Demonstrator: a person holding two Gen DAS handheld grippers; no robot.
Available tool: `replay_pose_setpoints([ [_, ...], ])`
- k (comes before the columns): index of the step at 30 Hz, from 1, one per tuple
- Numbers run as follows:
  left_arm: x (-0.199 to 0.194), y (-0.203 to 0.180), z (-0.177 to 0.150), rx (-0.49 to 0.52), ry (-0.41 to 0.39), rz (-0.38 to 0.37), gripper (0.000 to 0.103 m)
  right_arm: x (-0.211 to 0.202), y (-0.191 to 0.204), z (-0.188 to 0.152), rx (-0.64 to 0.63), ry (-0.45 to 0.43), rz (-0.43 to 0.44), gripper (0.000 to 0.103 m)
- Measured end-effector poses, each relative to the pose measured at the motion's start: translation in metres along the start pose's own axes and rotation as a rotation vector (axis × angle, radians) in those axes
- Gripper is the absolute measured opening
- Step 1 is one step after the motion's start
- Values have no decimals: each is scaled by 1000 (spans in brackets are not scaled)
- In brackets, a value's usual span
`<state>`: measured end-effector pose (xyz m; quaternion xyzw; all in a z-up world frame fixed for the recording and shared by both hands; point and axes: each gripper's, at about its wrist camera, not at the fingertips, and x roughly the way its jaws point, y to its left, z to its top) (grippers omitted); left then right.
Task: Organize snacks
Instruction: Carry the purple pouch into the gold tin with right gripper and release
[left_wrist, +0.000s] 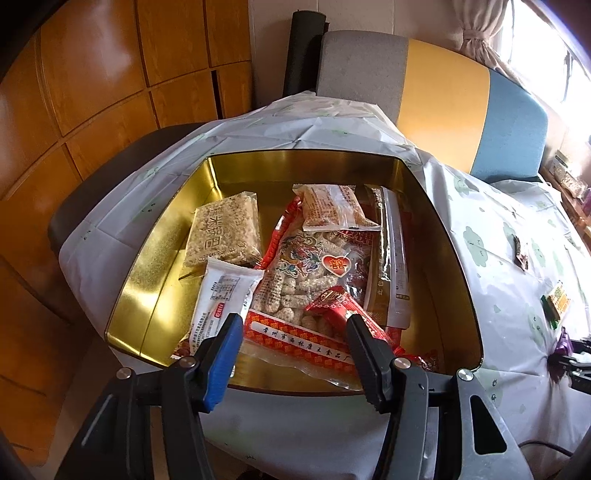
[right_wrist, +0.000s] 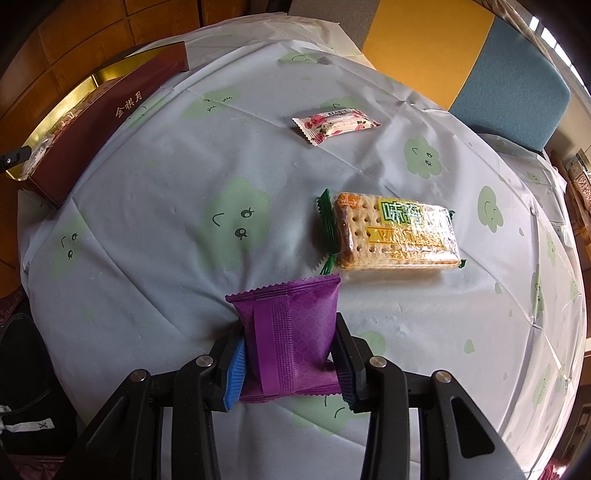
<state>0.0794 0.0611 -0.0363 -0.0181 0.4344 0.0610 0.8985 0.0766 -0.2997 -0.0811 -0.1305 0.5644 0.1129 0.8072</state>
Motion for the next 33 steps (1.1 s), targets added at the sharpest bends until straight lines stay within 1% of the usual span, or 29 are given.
replay_pose_setpoints([
  [2, -1, 2, 0, 3, -9, 10, 58, 1, -3, 1, 22, 4, 10, 41],
  [6, -2, 9, 0, -18, -9, 2, 57, 4, -8, 3, 64, 5, 22, 41],
  [8, -3, 12, 0, -24, -9, -10, 57, 5, -8, 5, 69, 9, 10, 41],
  [13, -6, 23, -3, -34, -30, -22, 57, 7, -8, 17, 112, 51, -23, 40],
  [16, -5, 26, -4, -40, -33, -21, 57, -2, 3, 27, 110, 13, -6, 40],
  [20, -7, 32, -3, -61, -42, -25, 57, -18, 31, 51, 77, -59, 48, 40],
  [23, -9, 37, -3, -77, -57, -26, 57, -31, 61, 75, 44, -123, 107, 40],
  [29, -12, 54, 2, -142, -77, -8, 57, -57, 142, 128, -43, -260, 252, 40],
  [31, -11, 60, 3, -161, -81, -1, 57, -59, 170, 140, -56, -287, 285, 40],
  [33, -10, 64, 4, -174, -78, 3, 57, -54, 193, 149, -76, -289, 287, 40],
])
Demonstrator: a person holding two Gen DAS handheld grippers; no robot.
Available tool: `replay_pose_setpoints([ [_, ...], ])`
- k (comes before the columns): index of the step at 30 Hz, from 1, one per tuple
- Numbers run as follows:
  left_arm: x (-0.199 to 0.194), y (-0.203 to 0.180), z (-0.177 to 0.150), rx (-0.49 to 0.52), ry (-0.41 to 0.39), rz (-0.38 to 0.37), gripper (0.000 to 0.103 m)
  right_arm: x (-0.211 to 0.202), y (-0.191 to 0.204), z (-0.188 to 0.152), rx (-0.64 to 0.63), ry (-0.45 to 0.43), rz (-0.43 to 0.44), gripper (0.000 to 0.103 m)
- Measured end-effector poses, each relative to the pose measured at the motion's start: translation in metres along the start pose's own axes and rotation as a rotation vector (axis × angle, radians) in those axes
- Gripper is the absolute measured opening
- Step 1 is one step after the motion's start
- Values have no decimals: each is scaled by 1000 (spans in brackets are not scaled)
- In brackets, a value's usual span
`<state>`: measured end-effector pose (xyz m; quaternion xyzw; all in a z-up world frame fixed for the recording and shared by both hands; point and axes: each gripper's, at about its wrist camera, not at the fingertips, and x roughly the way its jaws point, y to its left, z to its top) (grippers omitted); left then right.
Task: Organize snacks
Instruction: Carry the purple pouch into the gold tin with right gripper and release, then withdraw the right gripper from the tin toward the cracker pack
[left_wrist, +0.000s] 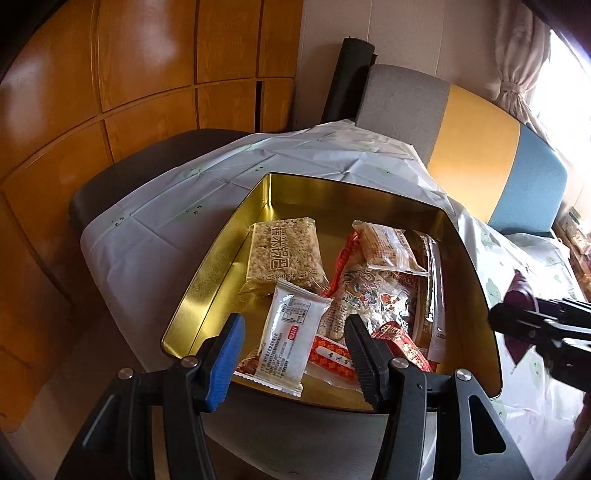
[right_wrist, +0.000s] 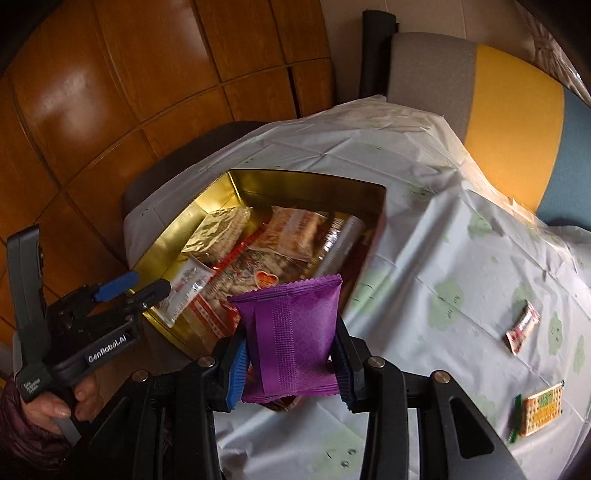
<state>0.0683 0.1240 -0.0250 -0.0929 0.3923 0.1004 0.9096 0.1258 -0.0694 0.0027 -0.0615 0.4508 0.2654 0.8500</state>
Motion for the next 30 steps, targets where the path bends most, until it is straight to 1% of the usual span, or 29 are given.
replay_pose_setpoints([
  [3, 3, 4, 1, -13, 8, 3, 57, 30, 11, 8, 0, 38, -19, 42],
  [6, 6, 5, 0, -13, 15, 10, 57, 50, 18, 5, 16, 94, -53, 43],
  [12, 8, 4, -2, -11, 23, 13, 57, 67, 21, -3, 19, 128, -53, 45],
  [14, 8, 4, -3, -11, 22, 15, 57, 68, 20, -4, 32, 134, -32, 47],
  [19, 8, 3, -2, -6, 15, 20, 57, 61, 20, -4, 41, 103, -22, 48],
  [24, 8, 1, -3, 3, 15, 26, 57, 39, 14, -3, 71, 43, -22, 48],
  [30, 2, -4, -2, 24, -4, 32, 57, 16, 7, -5, 75, -11, -59, 48],
])
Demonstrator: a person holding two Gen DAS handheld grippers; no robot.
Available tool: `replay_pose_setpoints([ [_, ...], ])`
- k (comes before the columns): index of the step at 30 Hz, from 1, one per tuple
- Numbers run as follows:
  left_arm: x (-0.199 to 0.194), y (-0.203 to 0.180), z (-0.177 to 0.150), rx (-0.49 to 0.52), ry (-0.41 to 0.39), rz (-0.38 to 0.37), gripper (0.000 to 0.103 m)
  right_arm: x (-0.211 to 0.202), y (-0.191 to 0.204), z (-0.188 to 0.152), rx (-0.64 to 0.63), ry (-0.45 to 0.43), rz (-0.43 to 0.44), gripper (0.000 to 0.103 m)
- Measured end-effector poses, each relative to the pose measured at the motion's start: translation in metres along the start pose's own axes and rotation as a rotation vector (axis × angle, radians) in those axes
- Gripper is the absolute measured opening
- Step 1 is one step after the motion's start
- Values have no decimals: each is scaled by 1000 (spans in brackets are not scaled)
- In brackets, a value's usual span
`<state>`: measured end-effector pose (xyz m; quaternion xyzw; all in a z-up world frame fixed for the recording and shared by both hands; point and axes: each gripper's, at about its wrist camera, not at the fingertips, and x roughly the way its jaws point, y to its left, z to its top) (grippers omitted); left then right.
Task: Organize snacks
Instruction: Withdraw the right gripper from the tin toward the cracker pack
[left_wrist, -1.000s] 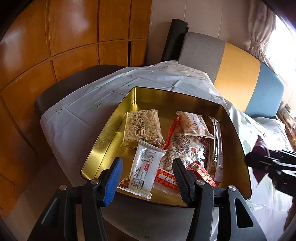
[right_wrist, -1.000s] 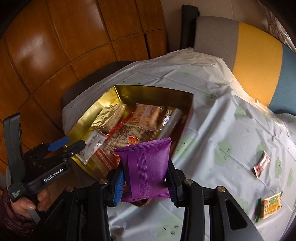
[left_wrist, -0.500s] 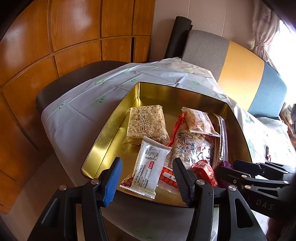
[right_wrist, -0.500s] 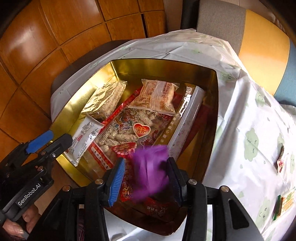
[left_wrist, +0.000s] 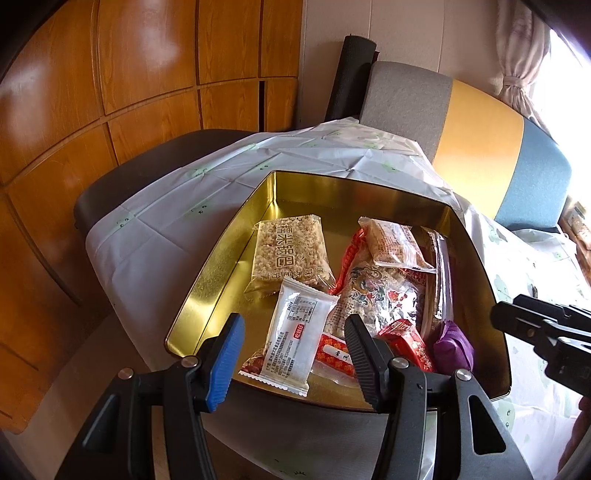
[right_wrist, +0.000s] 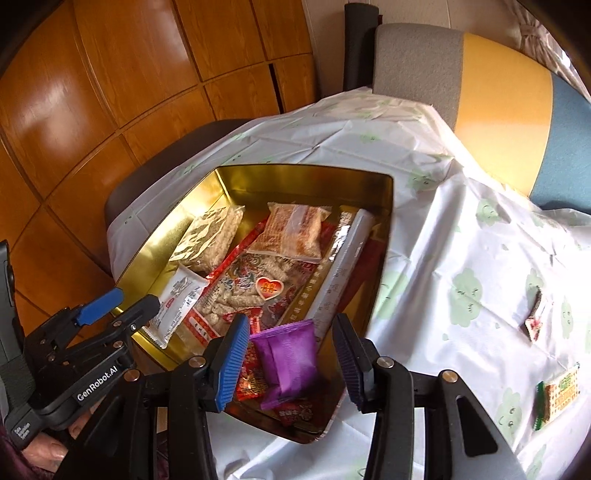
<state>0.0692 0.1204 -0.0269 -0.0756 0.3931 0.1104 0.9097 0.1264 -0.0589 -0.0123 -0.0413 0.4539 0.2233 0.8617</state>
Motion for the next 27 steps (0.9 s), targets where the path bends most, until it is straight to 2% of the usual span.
replay_pose_setpoints([
  [6, -6, -5, 1, 27, -14, 6, 57, -19, -20, -8, 17, -34, -43, 48],
  [11, -11, -8, 3, 36, -24, 12, 57, -37, -52, -22, 42, -38, -86, 47],
  [17, -18, -19, 5, 71, -46, -1, 57, -56, -110, -42, 104, -4, -185, 47],
  [27, -31, -59, 13, 179, -70, -83, 57, -93, -222, -75, 238, 76, -346, 48],
])
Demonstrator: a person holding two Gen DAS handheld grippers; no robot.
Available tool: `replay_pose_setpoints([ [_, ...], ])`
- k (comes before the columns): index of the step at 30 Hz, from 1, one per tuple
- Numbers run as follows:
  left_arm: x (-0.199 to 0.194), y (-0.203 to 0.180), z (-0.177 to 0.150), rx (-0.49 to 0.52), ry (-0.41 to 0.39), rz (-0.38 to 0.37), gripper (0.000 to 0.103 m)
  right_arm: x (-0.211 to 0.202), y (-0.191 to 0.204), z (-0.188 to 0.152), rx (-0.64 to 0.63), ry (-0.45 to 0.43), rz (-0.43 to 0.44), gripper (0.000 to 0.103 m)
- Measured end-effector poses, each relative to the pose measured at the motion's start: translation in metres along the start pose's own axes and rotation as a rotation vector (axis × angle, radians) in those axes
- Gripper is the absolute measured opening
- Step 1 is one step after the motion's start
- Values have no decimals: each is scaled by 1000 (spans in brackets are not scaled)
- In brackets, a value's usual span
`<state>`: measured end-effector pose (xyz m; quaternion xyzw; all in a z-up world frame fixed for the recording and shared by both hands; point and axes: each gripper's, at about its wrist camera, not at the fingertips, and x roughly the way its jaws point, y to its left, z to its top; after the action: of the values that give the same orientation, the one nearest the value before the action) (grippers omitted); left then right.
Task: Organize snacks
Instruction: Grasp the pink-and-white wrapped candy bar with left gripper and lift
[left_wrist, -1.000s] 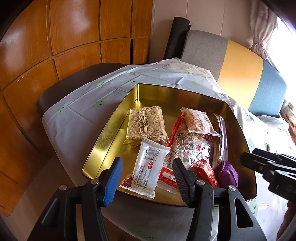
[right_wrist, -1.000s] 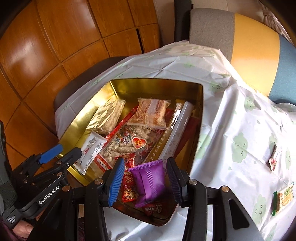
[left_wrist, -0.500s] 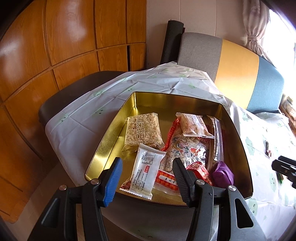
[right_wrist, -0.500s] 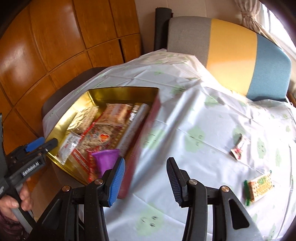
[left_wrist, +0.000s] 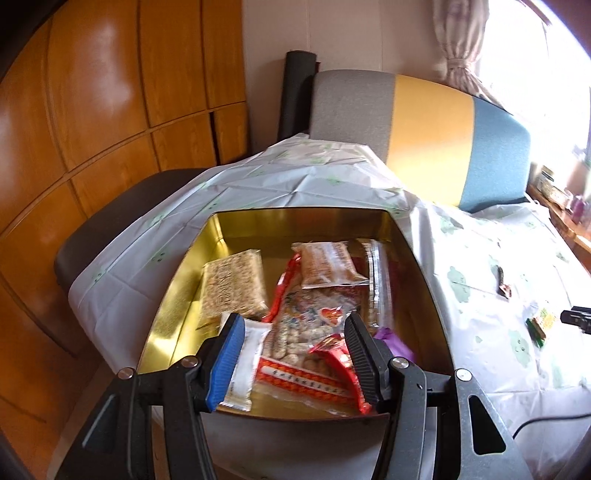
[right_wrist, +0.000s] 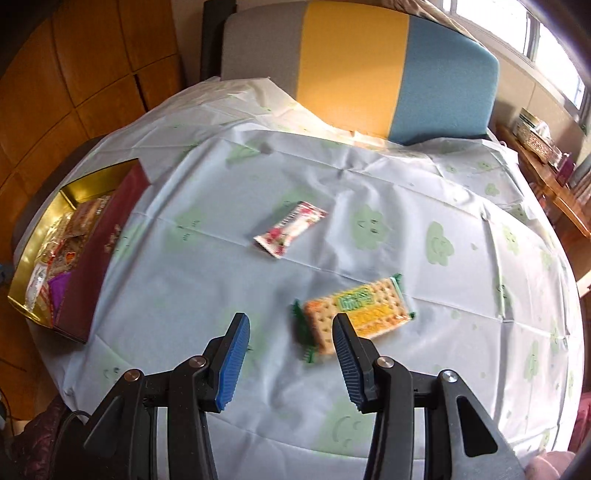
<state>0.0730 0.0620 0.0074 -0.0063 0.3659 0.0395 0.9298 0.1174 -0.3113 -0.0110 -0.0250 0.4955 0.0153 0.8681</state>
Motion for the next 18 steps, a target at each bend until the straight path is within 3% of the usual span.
replay_pose_setpoints([
  [4, -2, -24, 7, 54, -4, -36, 57, 5, -51, -7, 91, 7, -76, 48],
  [6, -2, -40, 11, 86, -5, -58, 57, 8, -79, -13, 217, -9, -120, 47],
  [9, -2, -68, 18, 141, -5, -98, 57, 22, -115, -23, 387, 68, -144, 47],
  [10, -1, -78, 19, 157, 1, -113, 57, 19, -122, -24, 422, 50, -142, 47],
  [12, 4, -100, 23, 186, 21, -143, 57, 15, -131, -24, 460, 27, -122, 47],
  [18, 31, -170, 28, 297, 88, -222, 57, 24, -135, -25, 483, 78, -107, 48],
])
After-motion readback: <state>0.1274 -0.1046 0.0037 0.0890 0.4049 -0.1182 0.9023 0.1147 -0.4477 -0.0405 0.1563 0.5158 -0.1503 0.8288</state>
